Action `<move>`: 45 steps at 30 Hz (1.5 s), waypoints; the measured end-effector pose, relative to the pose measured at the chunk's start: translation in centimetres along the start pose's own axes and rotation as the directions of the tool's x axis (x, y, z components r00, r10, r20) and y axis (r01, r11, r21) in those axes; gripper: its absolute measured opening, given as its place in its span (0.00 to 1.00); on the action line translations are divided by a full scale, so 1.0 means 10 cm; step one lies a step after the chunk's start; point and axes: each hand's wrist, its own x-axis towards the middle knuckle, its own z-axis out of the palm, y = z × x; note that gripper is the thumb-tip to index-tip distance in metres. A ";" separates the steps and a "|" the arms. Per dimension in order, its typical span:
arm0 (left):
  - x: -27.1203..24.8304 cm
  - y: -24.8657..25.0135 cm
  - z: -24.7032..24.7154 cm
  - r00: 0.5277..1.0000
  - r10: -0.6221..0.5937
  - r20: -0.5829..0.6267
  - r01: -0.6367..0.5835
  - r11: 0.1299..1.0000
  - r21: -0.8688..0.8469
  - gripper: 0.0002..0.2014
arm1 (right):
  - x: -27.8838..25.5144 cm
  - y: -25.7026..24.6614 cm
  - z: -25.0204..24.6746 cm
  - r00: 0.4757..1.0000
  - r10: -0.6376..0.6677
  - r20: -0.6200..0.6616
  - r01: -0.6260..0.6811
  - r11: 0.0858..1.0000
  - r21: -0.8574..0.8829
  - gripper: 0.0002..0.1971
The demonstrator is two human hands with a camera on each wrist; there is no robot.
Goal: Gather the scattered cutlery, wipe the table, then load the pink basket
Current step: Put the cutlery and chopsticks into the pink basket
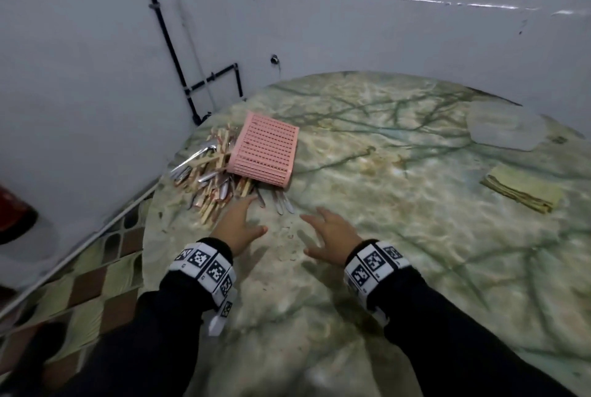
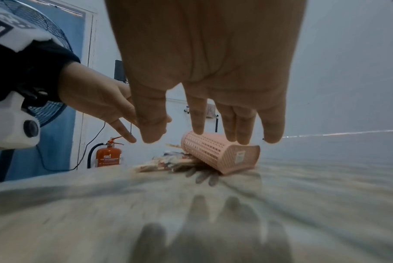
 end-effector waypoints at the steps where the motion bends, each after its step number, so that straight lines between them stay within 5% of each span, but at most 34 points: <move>1: 0.11 -0.05 -0.10 1.000 0.021 -0.019 -0.021 1.000 0.016 0.33 | 0.15 -0.12 -0.06 1.000 -0.008 -0.021 0.008 1.000 -0.005 0.37; 8: 0.73 -0.28 -0.55 0.990 0.129 -0.051 -0.126 0.991 0.050 0.31 | 1.03 -0.83 -0.21 0.981 0.038 -0.188 -0.030 0.998 0.046 0.43; 13: 0.88 -0.37 -0.67 0.992 0.123 -0.010 -0.123 0.980 -0.154 0.37 | 1.43 -1.09 -0.15 0.973 0.056 -0.226 -0.058 0.998 0.000 0.42; 26: 1.28 -0.51 -0.65 0.991 0.105 0.088 -0.102 0.994 -0.041 0.37 | 1.82 -0.99 -0.19 0.939 0.153 -0.307 -0.218 0.958 -0.189 0.20; 30: 1.31 -0.50 -0.58 0.985 0.133 0.108 -0.132 0.991 -0.021 0.34 | 1.59 -0.64 -0.31 0.875 0.044 -0.482 -0.056 0.998 -0.011 0.17; 36: 1.30 -0.40 -0.55 0.973 0.193 0.127 -0.193 0.981 -0.005 0.36 | 1.10 0.02 -0.66 0.768 0.290 -0.571 0.051 0.861 0.506 0.20; 41: 1.29 -0.25 -0.51 0.960 0.238 0.146 -0.237 0.971 -0.026 0.39 | 0.53 0.38 -0.75 0.861 0.299 -0.413 0.116 0.674 0.729 0.22; 45: 1.23 -0.07 -0.42 0.950 0.258 0.178 -0.244 0.965 -0.100 0.48 | 0.21 0.60 -0.68 0.923 0.300 -0.241 0.048 0.531 0.846 0.28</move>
